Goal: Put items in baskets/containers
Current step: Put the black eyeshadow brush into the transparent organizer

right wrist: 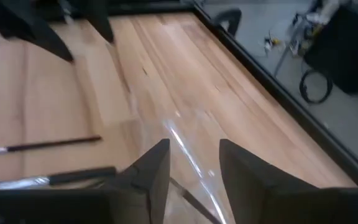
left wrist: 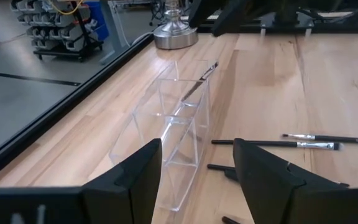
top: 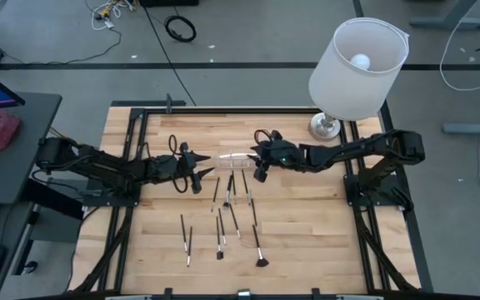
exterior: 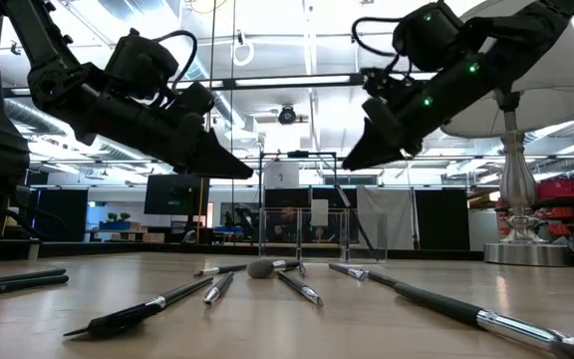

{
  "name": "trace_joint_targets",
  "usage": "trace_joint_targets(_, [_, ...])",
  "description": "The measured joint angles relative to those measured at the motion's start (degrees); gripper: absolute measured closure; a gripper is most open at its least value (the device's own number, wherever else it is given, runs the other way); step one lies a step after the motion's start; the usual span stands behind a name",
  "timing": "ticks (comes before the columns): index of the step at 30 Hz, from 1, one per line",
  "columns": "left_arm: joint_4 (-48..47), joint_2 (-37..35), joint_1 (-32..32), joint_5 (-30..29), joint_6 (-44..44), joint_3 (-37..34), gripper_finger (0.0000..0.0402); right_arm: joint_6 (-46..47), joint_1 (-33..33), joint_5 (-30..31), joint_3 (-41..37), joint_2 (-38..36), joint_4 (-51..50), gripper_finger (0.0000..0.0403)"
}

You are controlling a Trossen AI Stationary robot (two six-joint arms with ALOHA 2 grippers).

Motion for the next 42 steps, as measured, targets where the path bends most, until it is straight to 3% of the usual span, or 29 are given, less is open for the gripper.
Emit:
trace_joint_targets(3, [-0.20,0.00,0.00,0.00,-0.02,0.00,0.0197,-2.13,1.40,-1.66,0.00,-0.07,2.73,0.0259])
trace_joint_targets(9, [-0.17,0.00,0.00,0.00,-0.04,0.00,0.0197,-2.18,5.07,-11.27,0.02,-0.09,5.73,0.0259])
trace_joint_targets(17, [-0.16,0.00,0.00,0.02,-0.37,0.00,0.0197,-7.06,11.24,-23.73,0.04,-0.09,-6.02,0.0273])
trace_joint_targets(20, [-0.16,0.00,0.00,0.04,-4.38,0.00,0.0197,1.70,12.28,-25.21,0.04,-0.09,-8.95,0.0275])
trace_joint_targets(27, [-0.15,0.00,0.00,0.40,-6.67,0.00,0.0197,21.72,15.14,-5.40,-2.79,-0.09,-8.92,0.0275])
trace_joint_targets(31, [-0.16,0.00,0.00,0.42,-6.62,0.00,0.0197,33.28,16.91,1.50,-5.12,1.52,-8.85,0.0275])
trace_joint_targets(42, [-0.62,0.00,0.02,0.39,-6.62,-0.02,0.0197,30.97,20.80,16.34,-0.72,15.82,-2.87,0.0276])
